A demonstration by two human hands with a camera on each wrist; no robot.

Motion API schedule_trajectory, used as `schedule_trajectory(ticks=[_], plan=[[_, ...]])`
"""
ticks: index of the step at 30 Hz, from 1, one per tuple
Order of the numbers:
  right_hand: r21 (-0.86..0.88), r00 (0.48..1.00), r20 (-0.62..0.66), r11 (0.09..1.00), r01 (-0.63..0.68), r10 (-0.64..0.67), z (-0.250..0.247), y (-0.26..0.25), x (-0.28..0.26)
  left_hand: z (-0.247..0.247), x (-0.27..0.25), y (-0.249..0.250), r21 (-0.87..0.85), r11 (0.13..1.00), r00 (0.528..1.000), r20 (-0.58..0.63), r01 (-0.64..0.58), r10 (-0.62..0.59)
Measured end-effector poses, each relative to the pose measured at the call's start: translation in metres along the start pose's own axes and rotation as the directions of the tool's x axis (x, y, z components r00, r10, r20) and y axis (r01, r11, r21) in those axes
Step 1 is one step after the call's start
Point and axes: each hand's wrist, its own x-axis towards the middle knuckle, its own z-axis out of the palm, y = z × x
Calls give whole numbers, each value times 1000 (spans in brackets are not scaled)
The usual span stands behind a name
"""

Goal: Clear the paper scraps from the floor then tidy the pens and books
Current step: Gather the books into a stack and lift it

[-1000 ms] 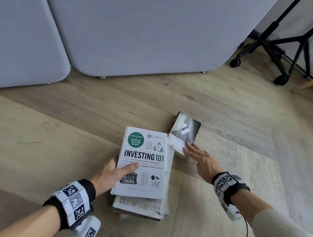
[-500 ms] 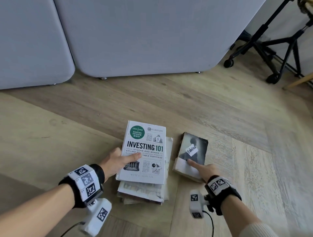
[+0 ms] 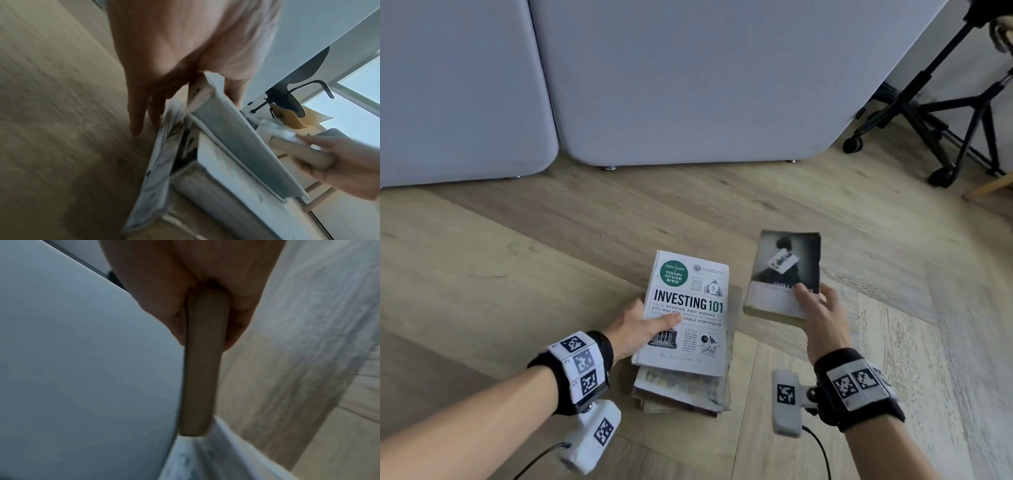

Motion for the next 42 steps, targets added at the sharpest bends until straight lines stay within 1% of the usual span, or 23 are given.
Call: schedule_trajectory(ticks=[1, 2, 3, 4, 5, 7, 8, 10, 11, 12, 14, 16, 18, 19, 22, 24, 25, 29, 33, 37, 38, 40, 42], plan=[[99, 999, 34, 995, 20, -24, -4, -11, -12, 0, 0, 1, 11, 1000, 1000, 6, -15, 15], [218, 994, 107, 975, -28, 5, -5, -17, -20, 0, -1, 3, 21, 999, 999, 12, -30, 30], [259, 978, 190, 957, -130, 81, 0, -18, -25, 0, -3, 5, 23, 999, 999, 26, -31, 30], [126, 955, 284, 983, -131, 90, 5, -12, -33, 0, -3, 7, 41, 999, 999, 43, -23, 21], [-10, 921, 354, 986, -167, 160, 10, -6, -37, 1, -4, 9, 62, 998, 998, 62, 3, -7], [-371, 872, 397, 919, -134, 287, 25, 17, -41, 4, -5, 15, 54, 998, 994, 101, 28, -33], [-461, 861, 398, 881, -109, 315, 31, 29, -46, 7, -4, 17, 14, 999, 994, 98, 42, -44], [-354, 797, 467, 907, -230, 384, 44, 49, -52, 11, -3, 17, -46, 997, 996, 72, 60, -56], [-274, 754, 528, 919, -284, 390, 48, 55, -56, 13, 1, 12, -46, 997, 996, 60, 62, -59], [-217, 738, 563, 928, -302, 372, 52, 56, -61, 14, 3, 9, -39, 997, 997, 49, 62, -60], [-175, 744, 576, 940, -293, 339, 52, 60, -64, 9, 11, 1, -77, 994, 997, 10, 71, -71], [-193, 771, 513, 926, -325, 378, 45, 63, -60, -6, 19, -5, -169, 980, 994, -21, 101, -106], [-210, 761, 511, 917, -340, 399, 37, 64, -57, -18, 26, -10, -247, 960, 990, -9, 134, -141], [-197, 742, 530, 911, -362, 410, 35, 66, -56, -19, 26, -8, -222, 966, 991, 0, 134, -137], [-64, 692, 596, 882, -466, 409, 29, 66, -63, -6, 13, 3, -64, 996, 997, 59, 59, -55], [19, 638, 663, 843, -537, 391, 27, 63, -69, 5, 5, 9, -50, 998, 990, 134, -26, 32], [41, 633, 685, 848, -529, 362, 24, 63, -70, 12, 1, 13, -79, 994, 980, 178, -79, 92], [76, 688, 695, 931, -357, 207, 16, 62, -69, 20, -12, 19, -177, 942, 930, 185, -285, 316], [133, 663, 748, 978, -161, 8, 13, 33, -65, 16, -31, 40, -112, 853, 834, 181, -510, 522], [77, 669, 728, 987, 143, -153, 11, -4, -62, -2, -43, 62, 64, 766, 756, 232, -639, 612], [81, 653, 730, 974, 210, -201, 11, -12, -62, -7, -45, 65, 72, 753, 743, 247, -654, 622], [59, 603, 750, 936, 346, -270, 17, -22, -60, -18, -46, 61, 112, 730, 730, 257, -674, 634], [-22, 590, 757, 892, 452, -280, 27, -15, -54, -29, -39, 46, 229, 720, 753, 262, -656, 603]])
